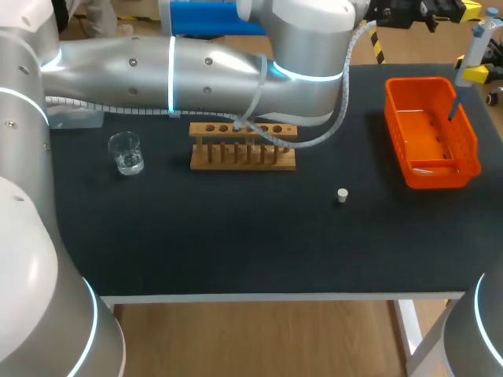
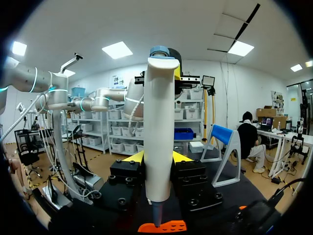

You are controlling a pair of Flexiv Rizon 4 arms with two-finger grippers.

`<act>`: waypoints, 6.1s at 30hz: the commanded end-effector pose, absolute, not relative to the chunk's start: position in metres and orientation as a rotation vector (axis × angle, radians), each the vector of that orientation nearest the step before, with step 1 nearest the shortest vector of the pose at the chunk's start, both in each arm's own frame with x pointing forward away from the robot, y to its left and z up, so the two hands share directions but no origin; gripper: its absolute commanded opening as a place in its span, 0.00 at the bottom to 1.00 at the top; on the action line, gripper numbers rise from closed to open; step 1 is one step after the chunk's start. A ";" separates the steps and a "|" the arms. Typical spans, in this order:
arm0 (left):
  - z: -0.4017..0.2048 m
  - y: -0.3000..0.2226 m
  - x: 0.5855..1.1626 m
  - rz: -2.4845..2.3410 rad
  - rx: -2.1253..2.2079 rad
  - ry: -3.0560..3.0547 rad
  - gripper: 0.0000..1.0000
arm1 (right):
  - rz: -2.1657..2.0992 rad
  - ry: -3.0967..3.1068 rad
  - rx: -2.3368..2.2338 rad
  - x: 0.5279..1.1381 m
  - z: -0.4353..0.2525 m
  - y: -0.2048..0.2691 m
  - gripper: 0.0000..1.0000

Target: Invert the test tube, pick up the pipette, mount the tip to pipette, aspirate from beaker and dispense into the tube, eject the tip, return the pipette, and cap with the stopper.

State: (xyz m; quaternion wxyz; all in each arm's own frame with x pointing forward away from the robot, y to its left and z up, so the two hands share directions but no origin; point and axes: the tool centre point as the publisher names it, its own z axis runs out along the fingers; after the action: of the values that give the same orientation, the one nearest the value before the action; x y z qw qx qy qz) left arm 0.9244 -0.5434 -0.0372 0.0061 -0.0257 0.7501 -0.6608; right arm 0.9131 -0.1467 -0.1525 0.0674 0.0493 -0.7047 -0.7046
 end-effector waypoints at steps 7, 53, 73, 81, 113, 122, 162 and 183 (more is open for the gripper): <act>-0.034 -0.527 0.920 -2.041 -0.113 2.345 0.00 | -2.120 -2.123 0.152 0.914 -0.152 -0.148 0.00; -0.065 -0.308 0.885 -1.962 -0.052 2.217 1.00 | -2.120 -2.123 0.152 0.914 -0.152 -0.148 0.00; -0.095 -0.248 0.880 -2.033 -0.159 2.156 1.00 | -2.120 -2.123 0.152 0.914 -0.152 -0.148 0.00; -0.095 -0.228 0.882 -2.042 -0.151 2.147 1.00 | -2.120 -2.123 0.152 0.914 -0.152 -0.148 0.00; -0.105 -0.169 0.890 -2.051 -0.195 2.158 1.00 | -2.120 -2.123 0.152 0.914 -0.152 -0.148 0.00; -0.100 -0.168 0.882 -2.041 -0.182 2.166 1.00 | -2.120 -2.123 0.152 0.914 -0.152 -0.148 0.00; -0.101 -0.167 0.871 -2.034 -0.184 2.182 1.00 | -2.120 -2.123 0.152 0.914 -0.152 -0.148 0.00; -0.101 -0.167 0.871 -2.034 -0.184 2.182 1.00 | -2.061 -2.203 0.131 0.872 -0.129 -0.072 0.00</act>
State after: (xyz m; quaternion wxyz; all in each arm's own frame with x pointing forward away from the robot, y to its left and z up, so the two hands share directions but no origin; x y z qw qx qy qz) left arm 0.8712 -0.1672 -0.1000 0.0748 -0.0613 0.7294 -0.6772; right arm 0.8894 -0.0955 -0.1365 0.0872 0.0675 -0.7170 -0.6883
